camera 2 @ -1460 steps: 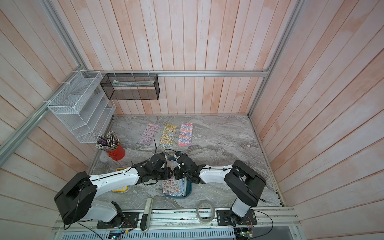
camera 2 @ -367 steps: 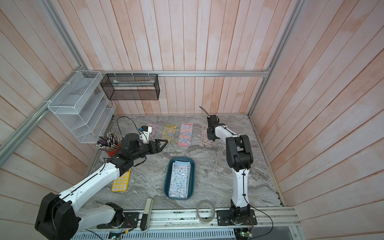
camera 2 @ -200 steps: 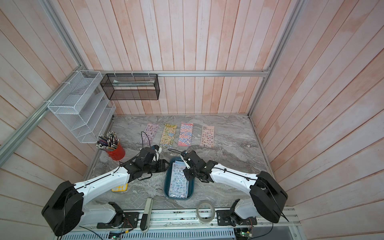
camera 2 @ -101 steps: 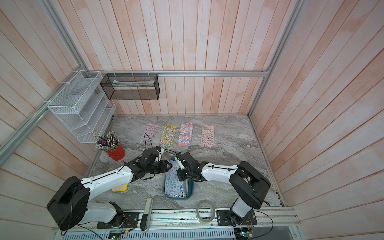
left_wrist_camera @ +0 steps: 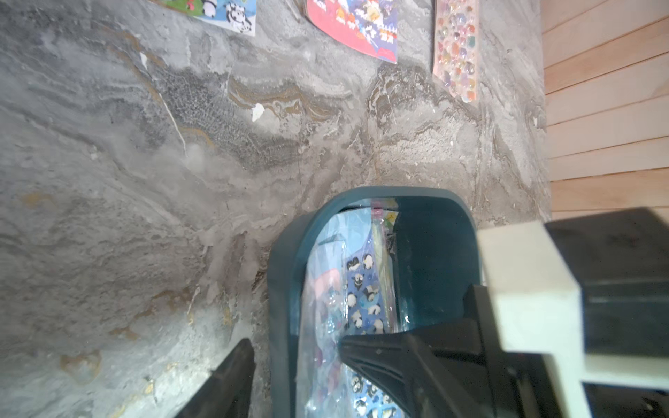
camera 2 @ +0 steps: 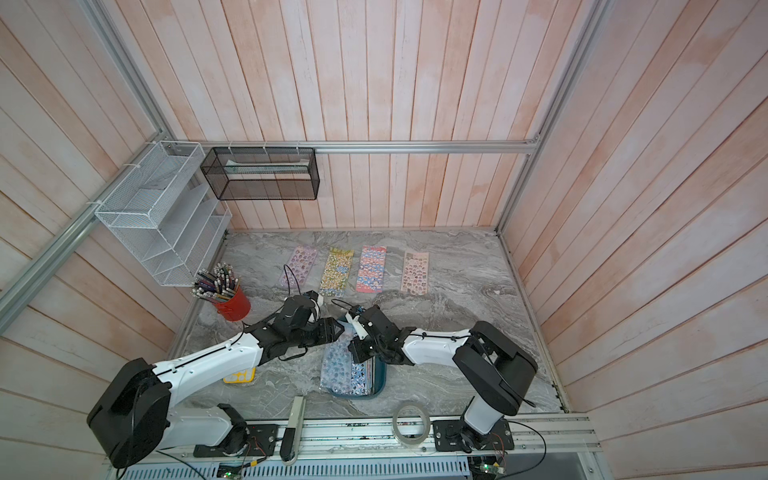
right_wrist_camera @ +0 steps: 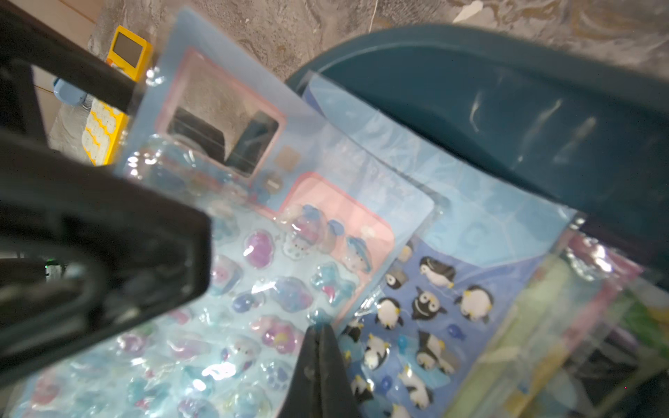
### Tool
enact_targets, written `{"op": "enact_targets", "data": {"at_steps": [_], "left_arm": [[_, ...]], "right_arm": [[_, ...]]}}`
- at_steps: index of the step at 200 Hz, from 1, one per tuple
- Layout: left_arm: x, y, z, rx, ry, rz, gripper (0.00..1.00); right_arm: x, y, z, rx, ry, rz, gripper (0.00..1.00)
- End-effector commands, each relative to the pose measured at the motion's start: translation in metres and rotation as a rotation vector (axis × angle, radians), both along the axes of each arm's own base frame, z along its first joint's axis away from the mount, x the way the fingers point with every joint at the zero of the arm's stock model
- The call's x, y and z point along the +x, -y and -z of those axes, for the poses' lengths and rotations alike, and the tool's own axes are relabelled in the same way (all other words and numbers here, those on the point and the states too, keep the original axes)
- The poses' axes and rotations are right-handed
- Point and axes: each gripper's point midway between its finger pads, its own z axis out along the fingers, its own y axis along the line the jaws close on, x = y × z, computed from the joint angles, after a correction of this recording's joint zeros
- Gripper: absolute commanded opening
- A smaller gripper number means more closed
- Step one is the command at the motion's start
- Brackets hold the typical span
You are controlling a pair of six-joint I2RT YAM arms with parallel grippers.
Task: Take the stickers out of the storage box
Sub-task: Pick up the sticker from the storage box.
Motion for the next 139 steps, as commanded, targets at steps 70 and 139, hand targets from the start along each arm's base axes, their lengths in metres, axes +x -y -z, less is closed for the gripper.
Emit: {"op": "enact_targets", "data": {"at_steps": [70,139], "left_arm": [[0.006,0.004,-0.011,-0.01,0.024,-0.007,0.0],[0.023,-0.024,-0.049,-0.102,0.08,-0.087,0.0]], "right_arm": [[-0.013,0.015,0.019,-0.061,-0.053,0.009,0.0],[-0.01,0.029,0.022,-0.121,-0.032,0.034,0.12]]}}
